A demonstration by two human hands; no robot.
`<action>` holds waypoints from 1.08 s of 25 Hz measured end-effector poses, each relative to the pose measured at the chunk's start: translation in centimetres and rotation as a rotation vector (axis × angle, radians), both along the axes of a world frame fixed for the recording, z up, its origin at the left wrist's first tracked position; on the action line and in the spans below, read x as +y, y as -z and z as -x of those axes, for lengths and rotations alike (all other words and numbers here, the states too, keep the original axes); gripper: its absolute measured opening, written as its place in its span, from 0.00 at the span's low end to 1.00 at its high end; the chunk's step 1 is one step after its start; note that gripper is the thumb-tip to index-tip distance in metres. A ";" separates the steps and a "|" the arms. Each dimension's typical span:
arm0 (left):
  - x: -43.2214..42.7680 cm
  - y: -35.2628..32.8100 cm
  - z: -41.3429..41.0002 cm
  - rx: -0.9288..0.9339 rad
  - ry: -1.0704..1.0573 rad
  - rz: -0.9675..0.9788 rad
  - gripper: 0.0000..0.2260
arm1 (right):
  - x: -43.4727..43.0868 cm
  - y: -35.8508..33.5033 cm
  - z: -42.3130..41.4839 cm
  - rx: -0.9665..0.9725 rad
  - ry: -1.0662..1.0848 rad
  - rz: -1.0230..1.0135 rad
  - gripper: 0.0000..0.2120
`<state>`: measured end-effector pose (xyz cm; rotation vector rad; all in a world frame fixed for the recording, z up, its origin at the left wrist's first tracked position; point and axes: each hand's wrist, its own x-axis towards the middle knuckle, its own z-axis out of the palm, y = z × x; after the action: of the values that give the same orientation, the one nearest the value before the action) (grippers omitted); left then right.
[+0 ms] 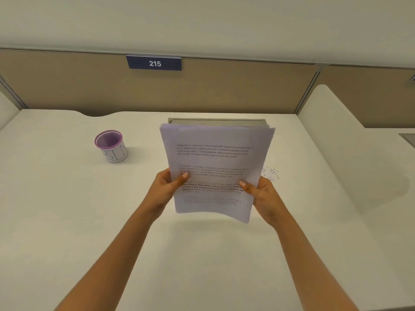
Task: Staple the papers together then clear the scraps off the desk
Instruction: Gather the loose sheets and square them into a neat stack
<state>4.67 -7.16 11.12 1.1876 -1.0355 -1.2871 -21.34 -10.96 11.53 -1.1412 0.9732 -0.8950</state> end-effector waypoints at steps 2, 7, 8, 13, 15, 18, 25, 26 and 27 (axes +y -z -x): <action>0.2 0.5 0.7 0.004 -0.078 0.023 0.11 | -0.5 0.3 0.0 0.020 -0.003 0.020 0.13; 1.7 2.9 1.1 -0.020 -0.073 -0.052 0.15 | -0.7 2.4 0.5 0.099 -0.048 0.007 0.16; 1.9 3.3 1.2 -0.029 -0.061 -0.064 0.16 | -0.6 3.0 0.7 0.105 -0.047 -0.008 0.17; 1.5 3.8 1.6 -0.033 -0.043 -0.105 0.12 | -0.8 4.4 0.6 0.104 -0.027 -0.047 0.16; 1.1 3.6 1.6 -0.030 -0.057 -0.115 0.12 | -1.0 4.0 0.4 0.117 -0.019 -0.045 0.15; 0.7 3.3 1.6 0.016 -0.073 -0.145 0.12 | -1.5 2.7 0.4 0.141 -0.030 -0.008 0.15; 0.4 4.3 1.2 0.121 0.000 -0.316 0.12 | -2.1 1.0 1.0 0.202 -0.091 -0.039 0.15; 0.5 4.5 1.2 0.142 0.009 -0.347 0.11 | -2.0 1.0 1.2 0.204 -0.100 -0.059 0.15; 0.5 4.6 1.3 0.168 0.012 -0.384 0.10 | -1.8 1.0 1.3 0.200 -0.106 -0.081 0.16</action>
<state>3.39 -6.63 6.49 1.3294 -0.6913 -1.6138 -22.69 -12.73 10.48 -1.2172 1.0906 -0.6601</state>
